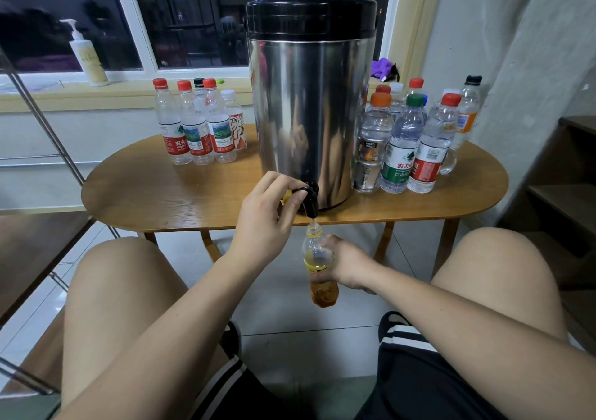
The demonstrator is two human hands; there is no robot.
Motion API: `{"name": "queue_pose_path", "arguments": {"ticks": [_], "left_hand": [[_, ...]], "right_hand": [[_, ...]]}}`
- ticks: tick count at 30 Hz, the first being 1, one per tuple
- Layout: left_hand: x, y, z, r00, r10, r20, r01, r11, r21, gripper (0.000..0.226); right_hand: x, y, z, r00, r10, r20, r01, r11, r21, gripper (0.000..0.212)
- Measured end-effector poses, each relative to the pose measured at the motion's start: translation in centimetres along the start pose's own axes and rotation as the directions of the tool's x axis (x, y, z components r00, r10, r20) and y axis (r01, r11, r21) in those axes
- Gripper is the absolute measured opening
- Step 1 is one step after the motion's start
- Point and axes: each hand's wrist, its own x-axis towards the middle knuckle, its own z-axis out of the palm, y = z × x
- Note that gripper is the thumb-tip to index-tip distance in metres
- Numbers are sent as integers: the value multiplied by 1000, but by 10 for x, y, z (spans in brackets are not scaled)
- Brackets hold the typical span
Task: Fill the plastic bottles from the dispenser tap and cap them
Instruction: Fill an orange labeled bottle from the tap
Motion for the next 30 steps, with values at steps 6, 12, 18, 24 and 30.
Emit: {"name": "queue_pose_path", "arguments": {"ticks": [6, 12, 18, 24, 30], "left_hand": [[0, 1, -1, 1000, -1, 4, 1, 1000, 7, 10], [0, 1, -1, 1000, -2, 3, 2, 1000, 4, 10], [0, 1, 0, 1000, 5, -5, -5, 1000, 4, 9], [0, 0, 0, 1000, 7, -6, -7, 1000, 8, 9], [0, 0, 0, 1000, 4, -4, -4, 1000, 3, 9]], "right_hand": [[-1, -1, 0, 1000, 5, 2, -5, 1000, 4, 87], [-2, -2, -2, 1000, 5, 15, -5, 1000, -1, 87], [-3, -3, -2, 1000, 9, 16, -9, 1000, -12, 84], [-5, -5, -3, 1000, 20, 21, -20, 1000, -19, 87], [-6, -6, -3, 1000, 18, 20, -18, 1000, -18, 85]]}}
